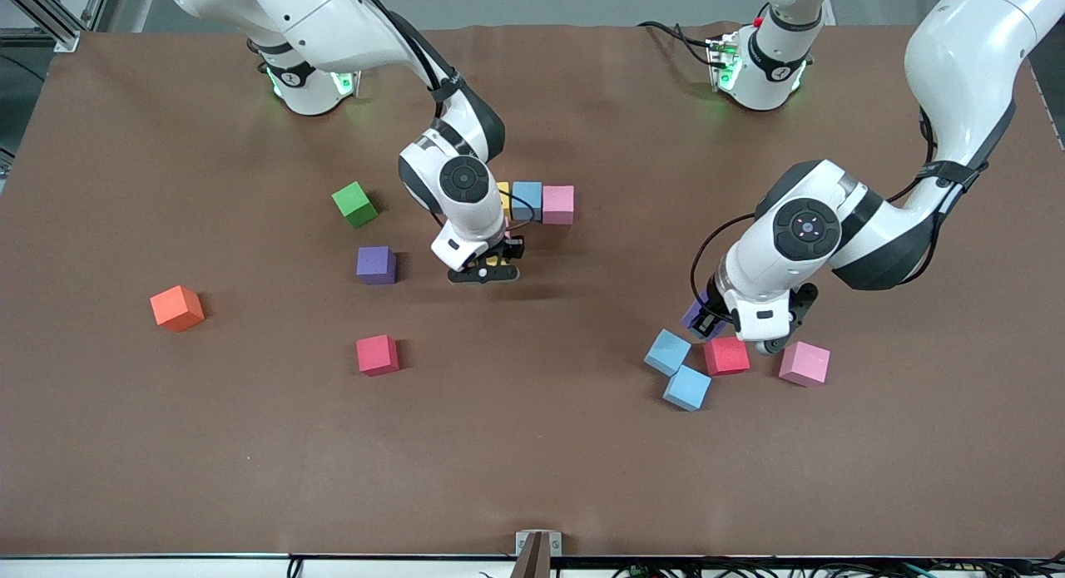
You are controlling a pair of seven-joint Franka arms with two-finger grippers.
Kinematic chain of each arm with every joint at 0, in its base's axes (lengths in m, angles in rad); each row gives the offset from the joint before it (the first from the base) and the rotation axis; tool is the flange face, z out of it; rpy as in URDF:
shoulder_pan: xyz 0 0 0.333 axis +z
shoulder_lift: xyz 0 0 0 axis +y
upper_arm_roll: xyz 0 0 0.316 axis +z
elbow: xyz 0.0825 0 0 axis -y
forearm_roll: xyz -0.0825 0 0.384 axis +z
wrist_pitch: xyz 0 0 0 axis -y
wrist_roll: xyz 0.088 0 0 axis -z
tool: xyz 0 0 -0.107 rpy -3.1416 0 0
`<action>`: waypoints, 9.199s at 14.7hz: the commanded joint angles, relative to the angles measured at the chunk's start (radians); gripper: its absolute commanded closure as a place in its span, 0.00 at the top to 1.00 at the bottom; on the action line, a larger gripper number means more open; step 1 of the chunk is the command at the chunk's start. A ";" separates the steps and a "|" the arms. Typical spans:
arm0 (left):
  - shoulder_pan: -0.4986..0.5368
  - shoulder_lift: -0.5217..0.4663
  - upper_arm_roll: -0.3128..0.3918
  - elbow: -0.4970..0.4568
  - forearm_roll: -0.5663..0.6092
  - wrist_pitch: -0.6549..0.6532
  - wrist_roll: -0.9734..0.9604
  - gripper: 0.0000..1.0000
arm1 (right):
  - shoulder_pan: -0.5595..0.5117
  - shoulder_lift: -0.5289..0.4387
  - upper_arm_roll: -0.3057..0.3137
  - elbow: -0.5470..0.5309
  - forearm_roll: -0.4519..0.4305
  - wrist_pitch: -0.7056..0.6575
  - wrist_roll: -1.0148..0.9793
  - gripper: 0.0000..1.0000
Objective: Arrange 11 blocks into digit 3
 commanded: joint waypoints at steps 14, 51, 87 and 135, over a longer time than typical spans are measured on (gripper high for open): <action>0.005 -0.009 -0.005 0.014 -0.020 -0.030 -0.006 0.53 | 0.023 -0.038 -0.008 -0.051 -0.007 0.010 0.049 0.01; -0.028 -0.003 -0.005 0.049 -0.052 -0.031 -0.159 0.59 | 0.030 -0.037 -0.009 -0.042 -0.008 0.021 0.046 0.01; -0.465 0.034 0.222 0.137 -0.071 0.064 -0.998 0.61 | 0.028 -0.029 -0.011 -0.031 -0.034 0.018 0.043 1.00; -0.818 0.112 0.420 0.095 -0.100 0.217 -1.066 0.61 | -0.469 -0.371 -0.012 0.107 -0.034 -0.562 -0.334 1.00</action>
